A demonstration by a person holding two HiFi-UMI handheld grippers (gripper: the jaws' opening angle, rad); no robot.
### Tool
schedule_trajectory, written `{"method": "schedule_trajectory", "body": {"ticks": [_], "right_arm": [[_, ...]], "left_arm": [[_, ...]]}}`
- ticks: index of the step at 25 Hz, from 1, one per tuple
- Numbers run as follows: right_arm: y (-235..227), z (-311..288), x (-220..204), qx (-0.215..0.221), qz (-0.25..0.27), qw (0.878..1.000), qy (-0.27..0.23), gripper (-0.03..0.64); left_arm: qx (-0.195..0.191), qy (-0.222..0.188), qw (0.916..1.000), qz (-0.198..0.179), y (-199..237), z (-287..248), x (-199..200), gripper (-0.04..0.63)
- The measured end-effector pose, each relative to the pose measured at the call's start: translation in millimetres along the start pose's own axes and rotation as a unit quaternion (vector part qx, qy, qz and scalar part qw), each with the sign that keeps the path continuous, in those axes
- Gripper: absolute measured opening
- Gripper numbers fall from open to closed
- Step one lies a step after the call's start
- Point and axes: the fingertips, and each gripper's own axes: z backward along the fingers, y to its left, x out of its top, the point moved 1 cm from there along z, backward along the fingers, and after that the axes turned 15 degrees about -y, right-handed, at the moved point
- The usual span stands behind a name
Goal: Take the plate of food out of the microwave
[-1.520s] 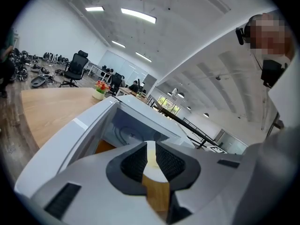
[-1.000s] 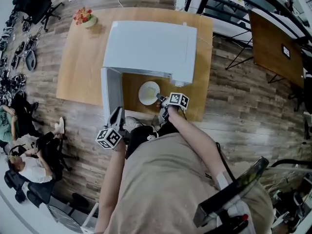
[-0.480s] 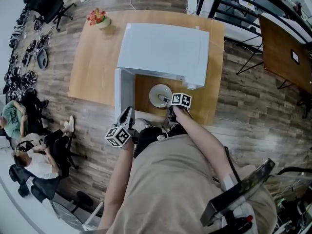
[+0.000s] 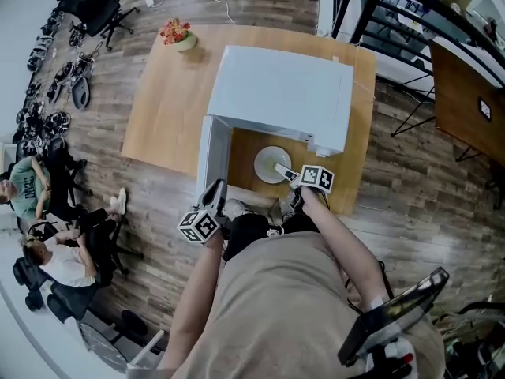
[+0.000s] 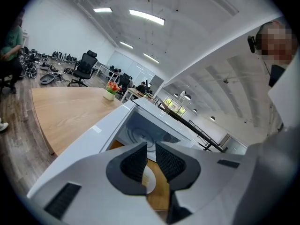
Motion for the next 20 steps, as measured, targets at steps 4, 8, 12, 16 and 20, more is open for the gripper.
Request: {"method": "schedule_trajectory", "body": {"ticks": [4, 8, 12, 16, 20], "right_arm": [[44.0, 52.0, 24.5, 0.071, 0.051, 0.995, -0.043, 0.468], [88.2, 105.1, 69.4, 0.112, 0.13, 0.976, -0.132, 0.405], [143.6, 143.6, 106.5, 0.132, 0.254, 0.929, -0.234, 0.376], [205.1, 155.8, 109.7, 0.136, 0.359, 0.877, -0.287, 0.333], [276.8, 156.1, 82.5, 0.164, 0.424, 0.839, -0.299, 0.331]], "left_arm": [[-0.011, 0.006, 0.9999, 0.004, -5.0, 1.3, -2.0, 0.038], [-0.037, 0.011, 0.9992, 0.006, -24.7, -9.2, 3.0, 0.038], [-0.073, -0.015, 0.9972, -0.001, -62.3, -12.8, 39.7, 0.038], [-0.099, -0.051, 0.9938, -0.002, -82.2, 1.1, 82.5, 0.038], [-0.118, -0.074, 0.9902, -0.009, -81.5, 27.5, 123.0, 0.038]]}}
